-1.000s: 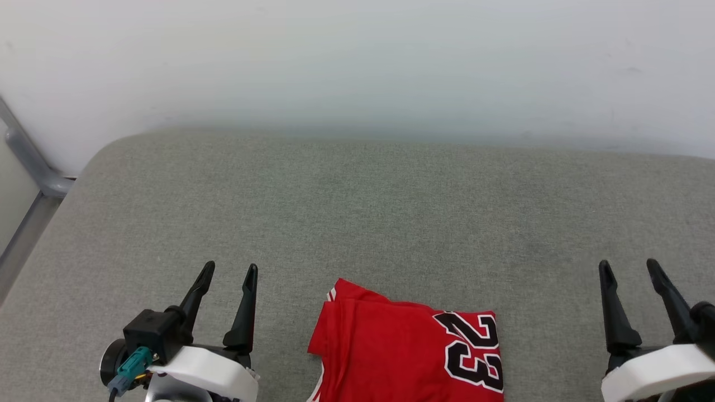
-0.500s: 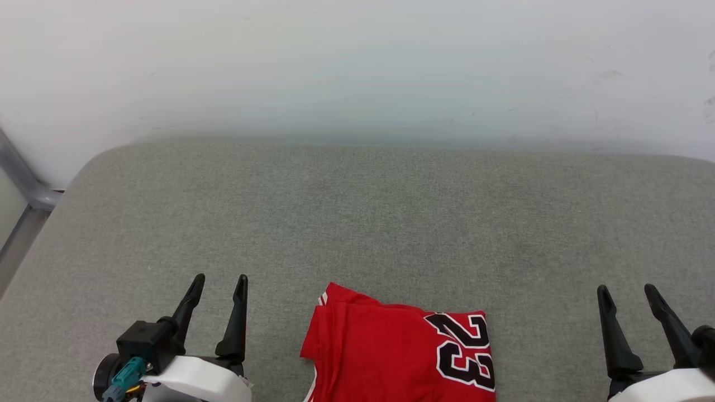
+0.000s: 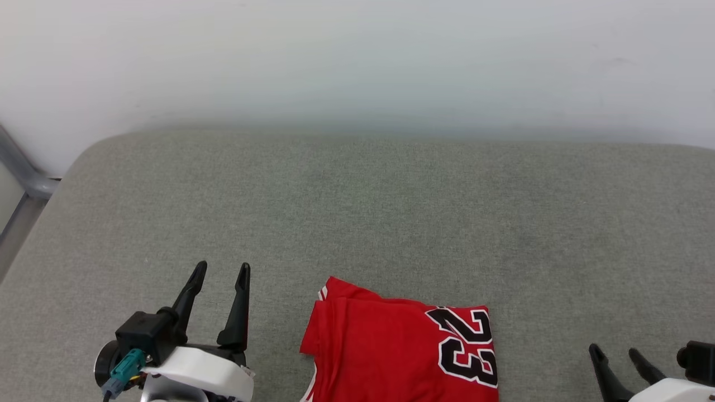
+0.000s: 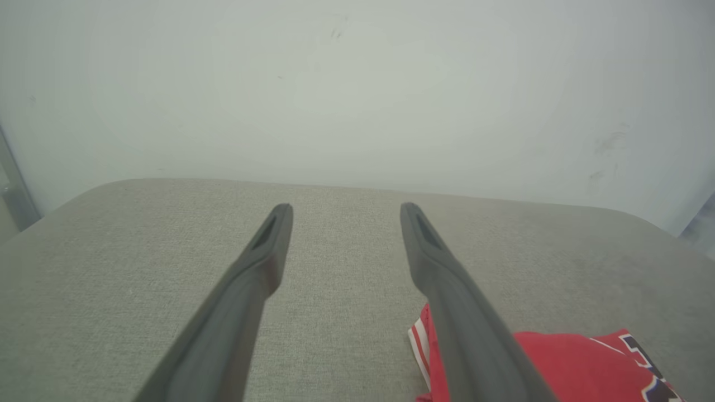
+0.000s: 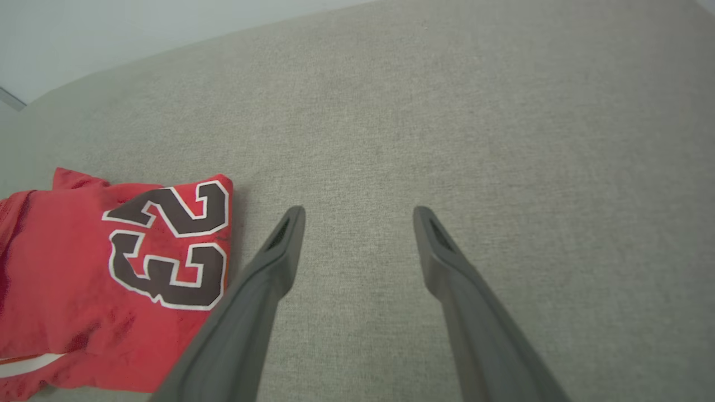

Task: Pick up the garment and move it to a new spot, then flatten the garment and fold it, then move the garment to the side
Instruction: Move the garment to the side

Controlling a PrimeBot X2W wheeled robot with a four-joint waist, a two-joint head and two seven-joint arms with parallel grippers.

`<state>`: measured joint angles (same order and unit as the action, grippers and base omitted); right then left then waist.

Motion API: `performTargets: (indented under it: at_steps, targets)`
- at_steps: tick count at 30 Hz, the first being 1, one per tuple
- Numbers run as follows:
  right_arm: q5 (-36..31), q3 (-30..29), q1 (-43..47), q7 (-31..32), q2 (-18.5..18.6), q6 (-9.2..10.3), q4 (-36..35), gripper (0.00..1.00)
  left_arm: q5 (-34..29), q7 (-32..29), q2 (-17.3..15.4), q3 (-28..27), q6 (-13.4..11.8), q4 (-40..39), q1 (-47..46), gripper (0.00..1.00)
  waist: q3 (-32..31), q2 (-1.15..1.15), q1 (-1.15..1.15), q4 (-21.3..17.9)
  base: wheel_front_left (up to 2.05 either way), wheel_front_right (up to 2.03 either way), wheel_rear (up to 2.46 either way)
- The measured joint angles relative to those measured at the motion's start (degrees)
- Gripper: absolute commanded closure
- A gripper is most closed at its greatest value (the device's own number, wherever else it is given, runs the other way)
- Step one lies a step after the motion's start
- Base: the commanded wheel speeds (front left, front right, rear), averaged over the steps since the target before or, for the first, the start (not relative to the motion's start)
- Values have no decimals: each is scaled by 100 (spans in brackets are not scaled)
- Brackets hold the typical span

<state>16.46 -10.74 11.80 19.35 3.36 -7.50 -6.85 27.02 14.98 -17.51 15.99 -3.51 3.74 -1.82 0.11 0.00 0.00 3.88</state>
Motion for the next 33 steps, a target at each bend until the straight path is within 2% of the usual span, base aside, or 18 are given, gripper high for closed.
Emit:
performTargets:
  at_steps: [7, 14, 22, 23, 24, 25, 26, 33]
  targets:
    - [657, 353, -199, 1055, 177, 0, 425, 0, -167, 0, 141, -104, 198, -146, -322, 0, 423, 0, 0, 137, 0, 0, 0]
    - [1532, 1202, -864, 1397, 183, 0, 946, 0, -338, 0, 364, -280, 482, -142, -608, 0, 992, 0, 1, 411, 0, 0, 0]
    - [2000, 1446, -1232, 1825, 202, -9, 1478, 0, -501, 0, 582, -480, 704, -56, -734, 0, 1320, 0, 1, 624, 0, 0, 0]
    - [2000, 1446, -1266, 1886, 203, -11, 1507, 31, -525, 0, 599, -502, 719, -46, -737, 0, 1340, 0, 1, 640, 0, 0, 0]
    - [2011, 1446, -1282, 1914, 203, -15, 1523, 77, -542, 1, 615, -523, 738, -30, -739, 0, 1354, 0, 0, 652, 0, 0, 0]
    - [2028, 1445, -1301, 1937, 203, -15, 1541, 77, -570, 1, 638, -542, 753, -12, -743, 0, 1360, 0, 0, 658, 0, 0, 0]
    - [2031, 1444, -1321, 1958, 203, -14, 1559, 100, -588, 0, 664, -556, 762, 0, -748, 0, 1357, 0, 1, 657, 0, 0, 0]
    - [1849, 1588, -1401, 1939, 276, -7, 1402, 100, -753, 0, 706, -680, 857, 80, -710, 0, 1139, 0, 1, 560, 0, 0, 0]
